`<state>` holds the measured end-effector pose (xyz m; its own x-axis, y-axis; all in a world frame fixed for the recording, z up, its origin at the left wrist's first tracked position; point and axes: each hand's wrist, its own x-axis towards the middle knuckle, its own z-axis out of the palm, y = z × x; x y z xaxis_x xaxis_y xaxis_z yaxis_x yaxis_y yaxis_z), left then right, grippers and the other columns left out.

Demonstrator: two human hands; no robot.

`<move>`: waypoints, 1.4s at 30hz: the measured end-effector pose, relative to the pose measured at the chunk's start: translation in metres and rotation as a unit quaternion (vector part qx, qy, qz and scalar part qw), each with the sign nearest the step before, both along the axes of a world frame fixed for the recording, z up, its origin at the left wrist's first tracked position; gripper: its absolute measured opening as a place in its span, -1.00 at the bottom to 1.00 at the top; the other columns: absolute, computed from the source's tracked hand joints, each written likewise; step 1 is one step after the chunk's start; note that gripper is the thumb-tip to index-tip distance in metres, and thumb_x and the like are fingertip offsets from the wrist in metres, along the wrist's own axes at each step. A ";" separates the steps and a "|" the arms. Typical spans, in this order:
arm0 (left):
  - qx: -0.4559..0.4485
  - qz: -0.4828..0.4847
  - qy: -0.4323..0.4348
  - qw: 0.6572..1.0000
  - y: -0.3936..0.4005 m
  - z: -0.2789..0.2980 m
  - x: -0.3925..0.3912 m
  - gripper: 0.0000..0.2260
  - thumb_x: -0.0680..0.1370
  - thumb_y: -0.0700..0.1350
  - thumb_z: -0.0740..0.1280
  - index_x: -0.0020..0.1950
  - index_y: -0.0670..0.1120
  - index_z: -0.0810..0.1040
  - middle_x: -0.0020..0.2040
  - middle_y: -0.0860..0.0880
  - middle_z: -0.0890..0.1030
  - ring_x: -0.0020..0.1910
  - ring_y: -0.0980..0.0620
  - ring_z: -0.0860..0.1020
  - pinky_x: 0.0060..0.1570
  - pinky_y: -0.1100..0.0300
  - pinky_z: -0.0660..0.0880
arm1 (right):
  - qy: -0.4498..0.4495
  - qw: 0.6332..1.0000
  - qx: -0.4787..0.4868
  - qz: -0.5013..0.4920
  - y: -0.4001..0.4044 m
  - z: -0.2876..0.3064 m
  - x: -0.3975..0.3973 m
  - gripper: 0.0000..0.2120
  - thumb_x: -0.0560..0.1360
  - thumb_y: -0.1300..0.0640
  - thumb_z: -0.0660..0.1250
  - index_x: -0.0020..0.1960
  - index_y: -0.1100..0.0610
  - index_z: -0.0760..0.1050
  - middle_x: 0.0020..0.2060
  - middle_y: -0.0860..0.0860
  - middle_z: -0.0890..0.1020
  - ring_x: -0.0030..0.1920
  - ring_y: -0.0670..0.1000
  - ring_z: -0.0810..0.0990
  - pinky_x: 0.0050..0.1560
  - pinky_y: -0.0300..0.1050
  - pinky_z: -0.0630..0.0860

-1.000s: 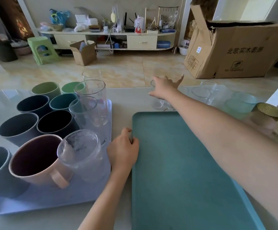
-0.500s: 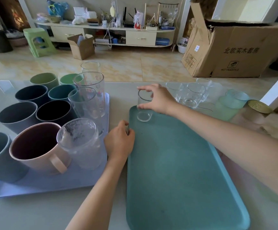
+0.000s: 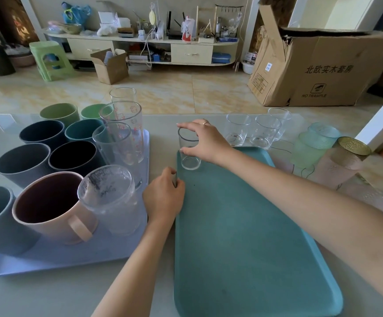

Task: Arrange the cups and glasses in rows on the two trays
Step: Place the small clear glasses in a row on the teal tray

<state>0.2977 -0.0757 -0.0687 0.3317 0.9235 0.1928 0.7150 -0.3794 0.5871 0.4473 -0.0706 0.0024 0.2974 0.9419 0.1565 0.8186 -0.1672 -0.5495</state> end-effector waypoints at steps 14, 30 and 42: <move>0.003 -0.001 0.000 1.000 -0.001 0.001 0.000 -0.78 0.52 -0.08 0.20 0.14 -0.03 0.50 -0.22 0.00 0.62 -0.18 -0.08 0.55 -0.25 0.15 0.37 | 0.006 1.000 0.001 -0.006 -0.005 -0.002 0.002 -0.38 0.38 0.06 0.44 0.39 -0.10 0.35 0.32 0.04 0.35 0.33 0.08 0.35 0.29 0.03 0.40; 0.008 0.001 -0.001 1.000 -0.002 0.002 0.001 -0.78 0.53 -0.09 0.20 0.14 -0.04 0.50 -0.18 0.00 0.63 -0.16 -0.09 0.54 -0.24 0.16 0.34 | -0.184 0.973 -0.078 -0.115 -0.009 0.043 0.113 -0.26 0.42 -0.35 0.17 0.51 -0.16 0.03 0.52 0.00 0.15 0.52 0.11 0.01 0.44 0.33 -0.14; 0.009 0.003 0.008 1.000 0.001 0.002 0.003 -0.79 0.53 -0.08 0.20 0.15 -0.02 0.48 -0.19 0.01 0.62 -0.25 -0.02 0.43 -0.26 0.18 0.31 | -0.217 0.966 -0.117 -0.082 -0.007 0.020 0.137 -0.26 0.24 -0.27 0.48 0.36 -0.13 0.34 0.24 0.11 0.53 0.33 0.15 0.39 0.43 0.13 0.11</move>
